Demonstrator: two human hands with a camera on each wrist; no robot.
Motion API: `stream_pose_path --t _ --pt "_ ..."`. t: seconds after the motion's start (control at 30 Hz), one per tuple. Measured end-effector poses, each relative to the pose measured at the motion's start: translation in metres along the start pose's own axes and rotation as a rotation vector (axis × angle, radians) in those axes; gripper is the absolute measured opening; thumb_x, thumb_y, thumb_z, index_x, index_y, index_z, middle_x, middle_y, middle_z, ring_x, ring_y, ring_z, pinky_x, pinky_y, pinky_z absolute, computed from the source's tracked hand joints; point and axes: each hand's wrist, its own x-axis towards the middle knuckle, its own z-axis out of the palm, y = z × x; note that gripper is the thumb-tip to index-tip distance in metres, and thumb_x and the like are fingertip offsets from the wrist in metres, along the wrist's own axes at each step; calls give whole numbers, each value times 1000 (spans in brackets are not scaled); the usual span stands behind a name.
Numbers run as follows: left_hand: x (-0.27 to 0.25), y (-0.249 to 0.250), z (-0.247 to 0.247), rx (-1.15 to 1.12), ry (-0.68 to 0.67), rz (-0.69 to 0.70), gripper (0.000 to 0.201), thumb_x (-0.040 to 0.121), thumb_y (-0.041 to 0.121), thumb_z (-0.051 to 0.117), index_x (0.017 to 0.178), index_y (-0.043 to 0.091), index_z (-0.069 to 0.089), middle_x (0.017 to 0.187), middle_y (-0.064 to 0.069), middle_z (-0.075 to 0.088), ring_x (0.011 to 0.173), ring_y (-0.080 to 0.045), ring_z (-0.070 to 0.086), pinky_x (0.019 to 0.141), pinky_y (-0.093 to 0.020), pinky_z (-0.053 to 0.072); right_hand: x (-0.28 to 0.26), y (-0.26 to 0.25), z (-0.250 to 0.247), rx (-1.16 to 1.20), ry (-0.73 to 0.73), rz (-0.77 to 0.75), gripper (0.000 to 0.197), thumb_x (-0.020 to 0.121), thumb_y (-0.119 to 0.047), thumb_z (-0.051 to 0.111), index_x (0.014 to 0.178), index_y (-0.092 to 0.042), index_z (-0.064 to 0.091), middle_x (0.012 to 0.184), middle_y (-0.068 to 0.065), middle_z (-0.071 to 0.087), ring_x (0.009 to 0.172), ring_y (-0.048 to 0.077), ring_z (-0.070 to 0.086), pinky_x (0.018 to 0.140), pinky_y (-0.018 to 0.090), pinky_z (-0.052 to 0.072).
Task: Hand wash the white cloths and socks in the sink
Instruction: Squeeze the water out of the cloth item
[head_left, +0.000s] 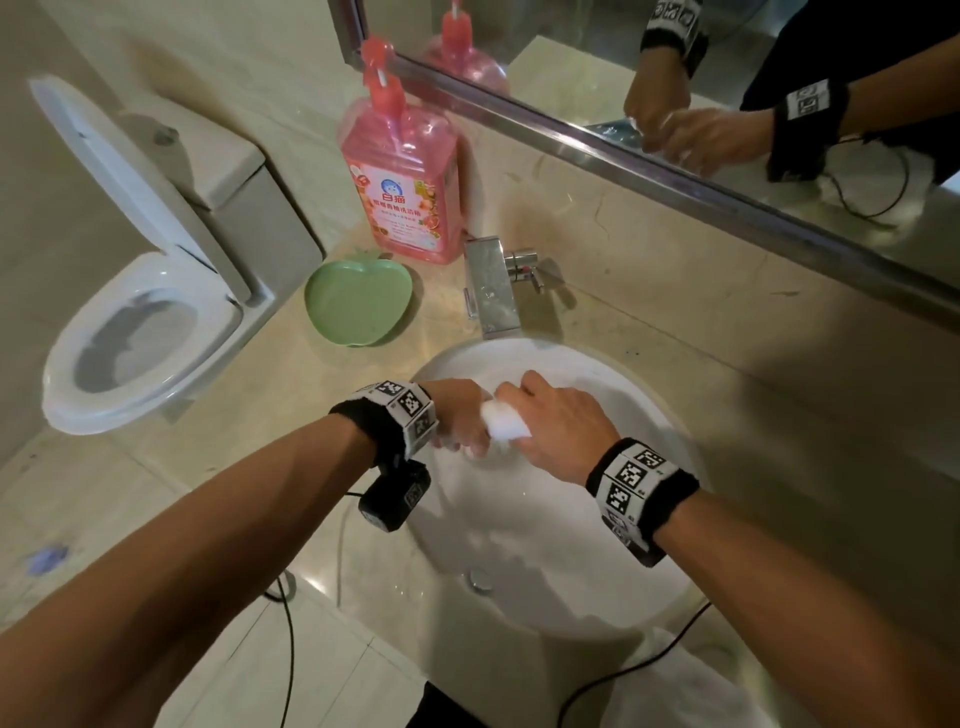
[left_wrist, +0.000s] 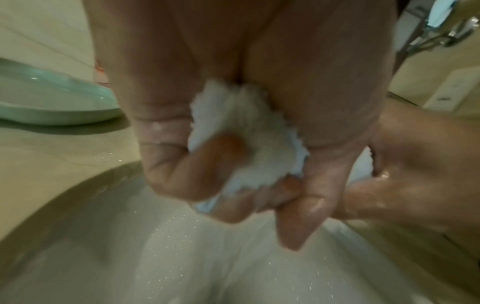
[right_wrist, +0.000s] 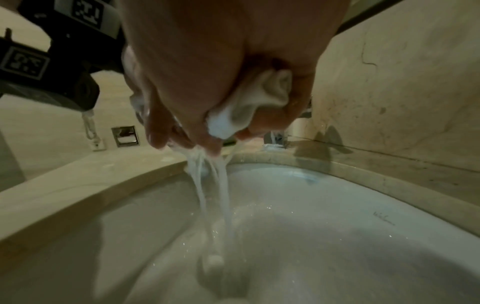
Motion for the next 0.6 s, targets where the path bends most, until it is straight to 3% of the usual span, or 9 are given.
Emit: stream_pose_path --t 0.07,0.13,0.2,0.27,0.37,0.43,0.47,0.53,0.6 --pt "-5 -6 -2 -5 134 56 60 73 35 83 122 16 54 98 0 66 80 -20 68 62 -29 55 2 4 -7 185 -32 80 47 80 -32 71 122 -27 52 106 1 59 87 31 64 67 34 43" --pt "-15 -13 1 114 398 163 75 69 47 83 131 24 46 121 0 58 101 -23 62 81 -33 51 7 7 -16 400 -124 229 40 81 -33 70 118 -26 57 105 2 65 92 28 65 69 34 50" --pt "-25 -21 6 246 620 292 81 69 51 80 137 31 39 132 1 50 110 -24 57 86 -38 52 10 10 -22 705 -194 374 32 82 -27 72 110 -21 60 97 5 69 79 23 70 56 33 54" --pt "-35 -24 12 422 701 347 93 68 53 79 144 32 31 141 -1 43 123 -26 47 94 -44 50 11 9 -29 1015 -228 481 27 82 -18 73 107 -15 65 88 9 71 63 16 68 48 29 52" --pt "-38 -19 13 546 717 318 105 63 56 80 148 26 26 144 -6 38 132 -32 34 105 -46 40 13 -1 -38 1239 -313 485 26 82 -13 76 106 -13 66 81 6 69 59 12 64 45 27 46" --pt "-38 -13 5 536 773 292 93 65 53 81 140 20 37 132 -8 46 119 -29 41 100 -43 46 14 -10 -42 1328 -377 475 33 82 -10 78 112 -9 64 82 6 68 58 12 62 43 26 43" --pt "-39 -10 1 529 813 291 79 69 48 80 132 17 46 121 -8 50 108 -27 44 90 -42 50 15 -13 -45 1359 -409 471 36 81 -7 78 113 -7 62 84 7 66 58 12 60 43 26 42" --pt "-41 -6 -6 543 863 307 42 78 28 74 112 11 56 102 -10 54 88 -26 47 68 -41 51 14 -16 -50 1358 -465 423 40 78 -3 80 112 -6 60 84 7 63 58 12 59 43 26 43" --pt "-45 -5 -13 565 832 318 24 80 10 61 103 8 56 95 -11 55 79 -29 50 54 -38 45 11 -19 -54 1288 -487 356 38 75 -1 82 105 -9 59 78 3 63 61 14 60 45 27 45"
